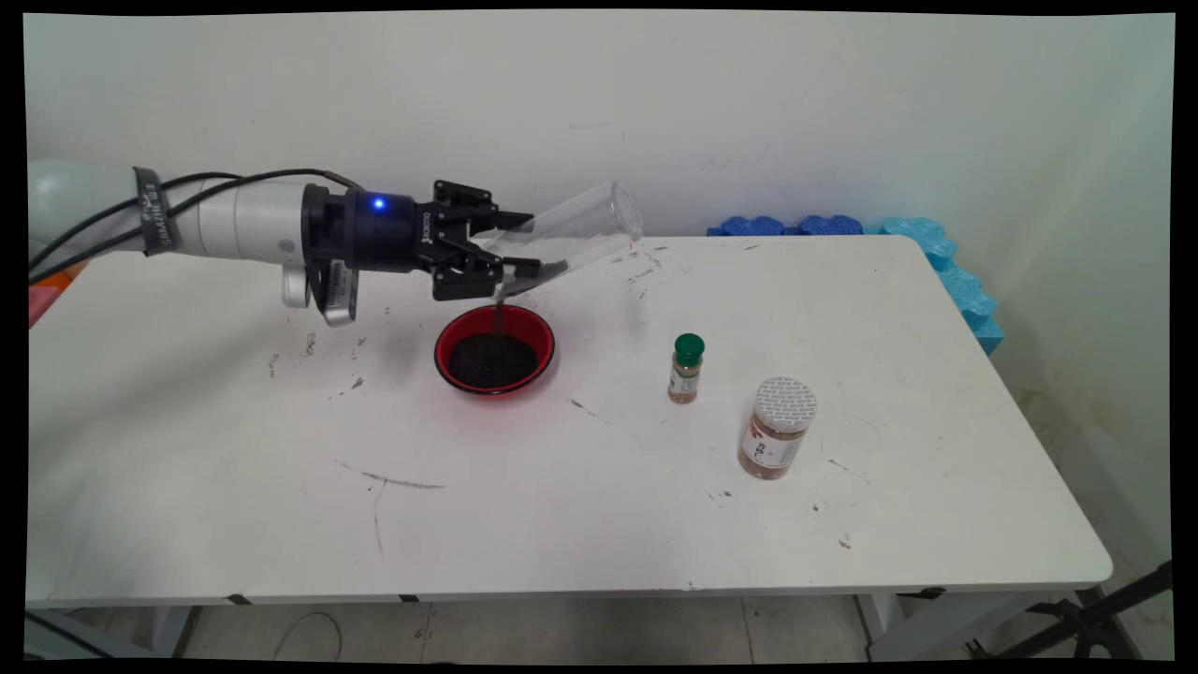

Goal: Pour the black seasoning powder in the red bowl

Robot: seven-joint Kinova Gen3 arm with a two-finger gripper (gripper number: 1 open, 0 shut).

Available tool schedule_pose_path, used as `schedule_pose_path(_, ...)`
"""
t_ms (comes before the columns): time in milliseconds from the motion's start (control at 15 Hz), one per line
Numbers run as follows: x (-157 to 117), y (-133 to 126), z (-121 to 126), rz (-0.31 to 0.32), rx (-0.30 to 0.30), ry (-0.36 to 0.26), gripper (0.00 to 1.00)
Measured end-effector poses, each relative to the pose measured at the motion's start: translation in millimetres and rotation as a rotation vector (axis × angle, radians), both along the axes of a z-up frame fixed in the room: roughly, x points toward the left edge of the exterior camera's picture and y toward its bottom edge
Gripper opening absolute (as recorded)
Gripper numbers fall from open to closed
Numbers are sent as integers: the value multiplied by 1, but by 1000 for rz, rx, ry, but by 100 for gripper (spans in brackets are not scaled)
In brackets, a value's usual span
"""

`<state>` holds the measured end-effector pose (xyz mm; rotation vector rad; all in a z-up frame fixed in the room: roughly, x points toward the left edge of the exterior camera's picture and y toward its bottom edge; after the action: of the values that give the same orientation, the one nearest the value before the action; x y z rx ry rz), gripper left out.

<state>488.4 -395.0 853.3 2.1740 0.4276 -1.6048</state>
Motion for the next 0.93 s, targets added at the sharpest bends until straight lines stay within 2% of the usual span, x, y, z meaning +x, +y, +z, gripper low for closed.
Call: schedule_pose_path(933,-6,-5,0,24,-10,61,0)
